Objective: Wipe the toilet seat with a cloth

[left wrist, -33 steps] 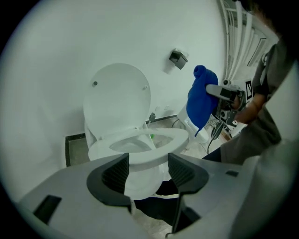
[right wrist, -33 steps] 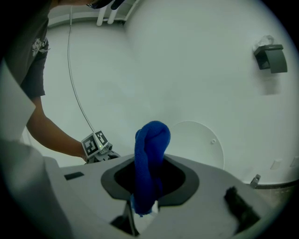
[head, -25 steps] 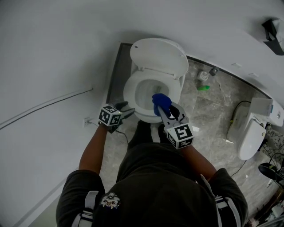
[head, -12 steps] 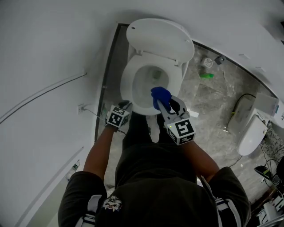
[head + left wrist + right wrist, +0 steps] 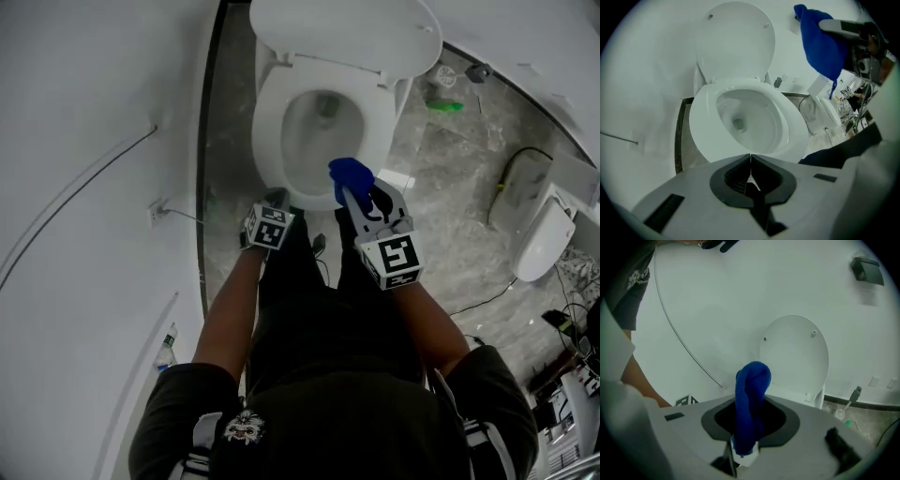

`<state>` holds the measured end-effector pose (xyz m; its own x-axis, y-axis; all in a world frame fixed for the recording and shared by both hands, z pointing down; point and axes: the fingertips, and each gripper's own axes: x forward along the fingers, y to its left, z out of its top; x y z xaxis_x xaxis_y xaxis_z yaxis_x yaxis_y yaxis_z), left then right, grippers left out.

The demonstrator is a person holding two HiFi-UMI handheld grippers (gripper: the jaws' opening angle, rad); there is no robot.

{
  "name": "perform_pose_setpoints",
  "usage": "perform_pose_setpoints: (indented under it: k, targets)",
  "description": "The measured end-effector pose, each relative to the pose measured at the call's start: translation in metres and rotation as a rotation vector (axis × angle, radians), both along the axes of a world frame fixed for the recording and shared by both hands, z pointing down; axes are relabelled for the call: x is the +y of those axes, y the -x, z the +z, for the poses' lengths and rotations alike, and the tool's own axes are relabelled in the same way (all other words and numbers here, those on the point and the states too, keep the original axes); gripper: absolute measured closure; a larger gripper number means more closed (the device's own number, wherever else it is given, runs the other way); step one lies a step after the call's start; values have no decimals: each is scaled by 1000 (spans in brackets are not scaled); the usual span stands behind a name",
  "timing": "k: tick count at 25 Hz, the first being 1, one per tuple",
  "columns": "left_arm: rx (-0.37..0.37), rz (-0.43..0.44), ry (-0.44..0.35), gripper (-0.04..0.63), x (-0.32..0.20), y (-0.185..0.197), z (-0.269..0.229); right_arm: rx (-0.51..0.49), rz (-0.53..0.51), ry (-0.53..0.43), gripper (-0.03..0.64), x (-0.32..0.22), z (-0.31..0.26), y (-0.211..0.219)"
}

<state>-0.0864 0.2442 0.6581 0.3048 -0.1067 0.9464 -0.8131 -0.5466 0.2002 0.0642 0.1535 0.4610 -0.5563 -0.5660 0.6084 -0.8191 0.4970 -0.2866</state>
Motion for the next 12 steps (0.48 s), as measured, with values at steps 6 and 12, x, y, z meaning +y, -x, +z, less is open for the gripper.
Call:
perform_pose_setpoints:
  k: [6,12]
  targets:
    - [-48,93,25,583,12,-2,45,37,50,60,522,16,27,13]
    - [-86,107,47,583,9,-4,84,54,85,99,522,25,61,22]
